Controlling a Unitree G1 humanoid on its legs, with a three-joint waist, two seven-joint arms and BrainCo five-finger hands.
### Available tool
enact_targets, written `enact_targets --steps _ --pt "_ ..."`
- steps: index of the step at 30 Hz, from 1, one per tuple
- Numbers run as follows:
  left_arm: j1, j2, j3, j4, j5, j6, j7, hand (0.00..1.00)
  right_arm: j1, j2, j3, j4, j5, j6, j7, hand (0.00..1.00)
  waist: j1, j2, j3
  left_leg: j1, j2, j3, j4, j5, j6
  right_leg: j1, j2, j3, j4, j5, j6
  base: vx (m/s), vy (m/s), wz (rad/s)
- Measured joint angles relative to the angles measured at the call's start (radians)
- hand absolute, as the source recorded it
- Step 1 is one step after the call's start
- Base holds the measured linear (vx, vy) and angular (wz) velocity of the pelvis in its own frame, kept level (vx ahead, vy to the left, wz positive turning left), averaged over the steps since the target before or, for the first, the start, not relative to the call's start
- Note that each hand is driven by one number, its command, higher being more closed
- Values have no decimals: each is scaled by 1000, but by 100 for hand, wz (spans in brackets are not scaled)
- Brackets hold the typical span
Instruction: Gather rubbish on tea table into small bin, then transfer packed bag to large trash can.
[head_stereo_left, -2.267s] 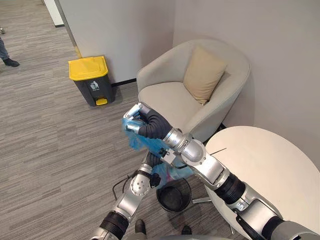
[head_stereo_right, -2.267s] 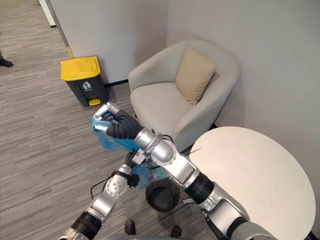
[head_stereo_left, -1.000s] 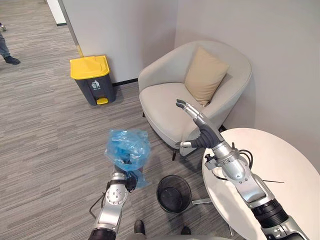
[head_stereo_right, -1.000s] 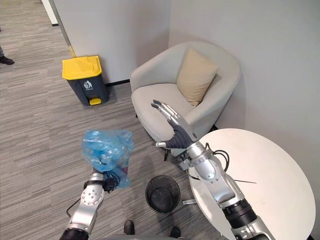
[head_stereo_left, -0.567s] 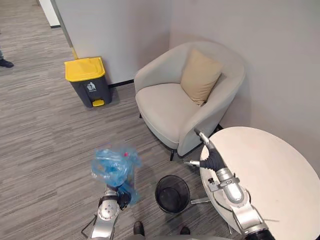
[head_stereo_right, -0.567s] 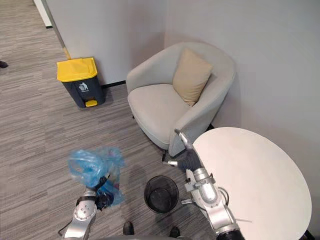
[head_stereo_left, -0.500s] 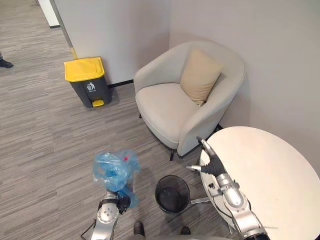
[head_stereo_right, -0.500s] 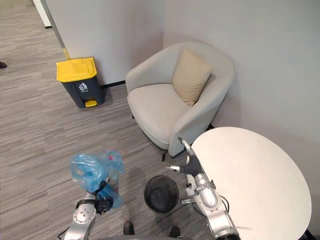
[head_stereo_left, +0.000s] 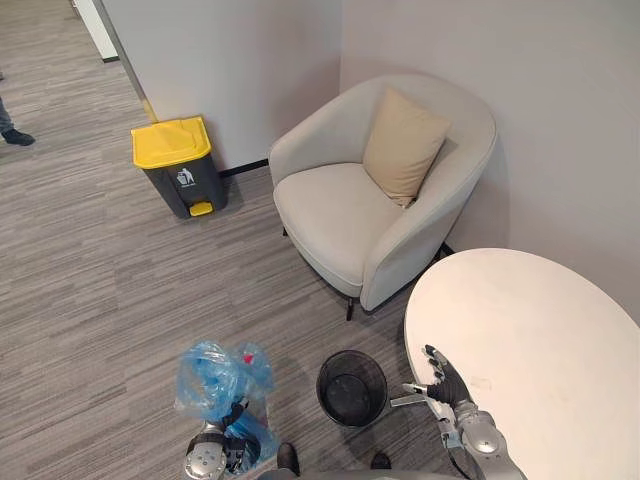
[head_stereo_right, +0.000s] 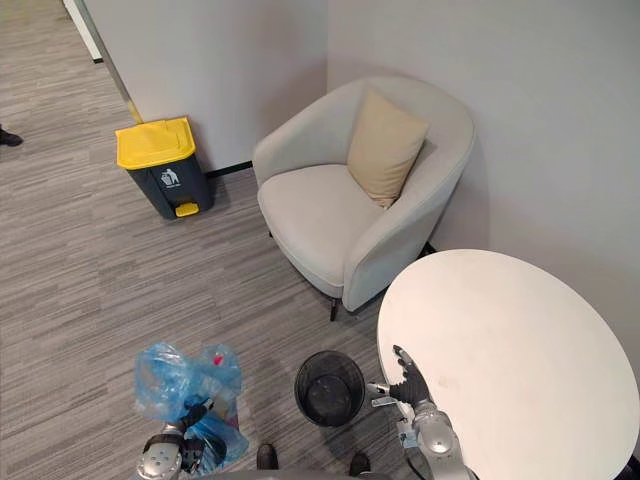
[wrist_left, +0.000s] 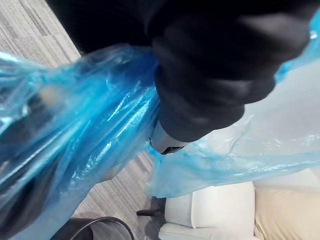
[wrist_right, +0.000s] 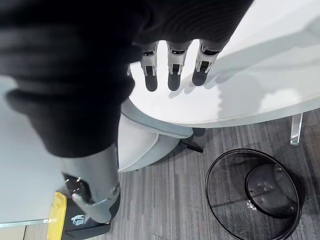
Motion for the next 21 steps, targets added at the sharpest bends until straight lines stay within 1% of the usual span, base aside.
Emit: enact_targets --steps 3,5,14,17,20,21 --pt "2 4 19 3 0 0 -17 100 -1 -4 -9 23 1 11 0 0 -1 4 3 2 -5 0 -3 -2 2 1 -5 0 1 -6 9 0 0 0" --pt "2 9 19 27 0 -1 -18 100 -1 -4 -10 39 6 20 0 0 -1 5 3 5 -7 1 -4 -7 2 2 -10 1 3 -11 7 0 0 0" --pt "12 9 15 77 0 0 -21 100 -15 -16 -16 78 9 20 -1 0 -2 4 3 25 -19 24 -4 -19 13 11 -20 23 4 -15 14 19 8 -6" --pt "19 9 6 77 0 0 -38 100 -37 -17 -24 99 9 19 -3 0 -3 5 6 27 -22 38 -3 -22 16 -2 -23 40 21 -11 17 38 17 -16" --pt "11 9 4 77 0 0 -39 100 -75 -24 -24 104 9 20 -4 0 0 7 35 25 -22 63 4 -19 23 -44 -25 70 75 -22 17 4 23 -27" --pt "5 13 3 77 0 0 -39 100 -90 -27 -24 104 9 20 -7 0 0 7 52 19 -24 72 4 -18 23 -79 -29 82 124 -40 18 -65 24 -18"
